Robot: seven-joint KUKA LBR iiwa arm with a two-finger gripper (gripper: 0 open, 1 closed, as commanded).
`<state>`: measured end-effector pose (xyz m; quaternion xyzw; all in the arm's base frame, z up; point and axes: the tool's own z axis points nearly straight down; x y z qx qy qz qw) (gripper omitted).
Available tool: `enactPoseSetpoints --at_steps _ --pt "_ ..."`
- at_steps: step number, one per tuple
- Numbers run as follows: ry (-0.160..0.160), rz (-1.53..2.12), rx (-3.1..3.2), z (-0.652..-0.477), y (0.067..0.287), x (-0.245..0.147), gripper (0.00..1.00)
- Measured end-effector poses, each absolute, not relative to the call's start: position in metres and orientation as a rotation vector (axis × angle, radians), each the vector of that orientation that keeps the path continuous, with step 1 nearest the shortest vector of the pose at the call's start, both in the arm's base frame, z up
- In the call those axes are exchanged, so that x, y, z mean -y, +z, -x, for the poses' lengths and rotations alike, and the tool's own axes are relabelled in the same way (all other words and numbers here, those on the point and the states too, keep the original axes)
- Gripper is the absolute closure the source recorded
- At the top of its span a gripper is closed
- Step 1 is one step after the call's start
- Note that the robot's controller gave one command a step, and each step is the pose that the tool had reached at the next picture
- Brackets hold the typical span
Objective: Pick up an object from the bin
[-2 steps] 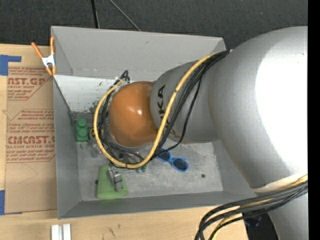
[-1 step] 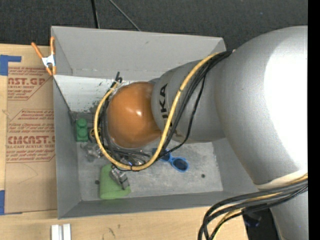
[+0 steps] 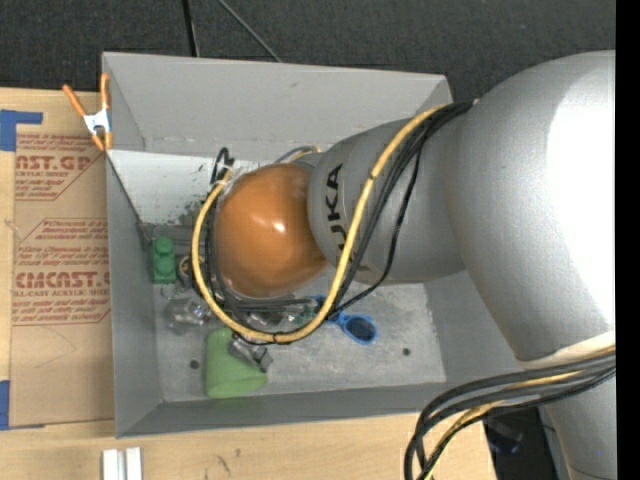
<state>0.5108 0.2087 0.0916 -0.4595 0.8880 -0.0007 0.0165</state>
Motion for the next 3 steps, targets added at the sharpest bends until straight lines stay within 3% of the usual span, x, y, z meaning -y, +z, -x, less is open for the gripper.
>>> enactPoseSetpoints --at_steps 1,2,3 --pt "-0.01 1.426 -2.755 -0.514 0.094 -0.207 1.0" --pt "0.001 1.447 -2.777 -0.521 0.15 -0.211 1.0" --pt "0.004 1.451 -2.784 -0.519 0.145 -0.211 0.0"
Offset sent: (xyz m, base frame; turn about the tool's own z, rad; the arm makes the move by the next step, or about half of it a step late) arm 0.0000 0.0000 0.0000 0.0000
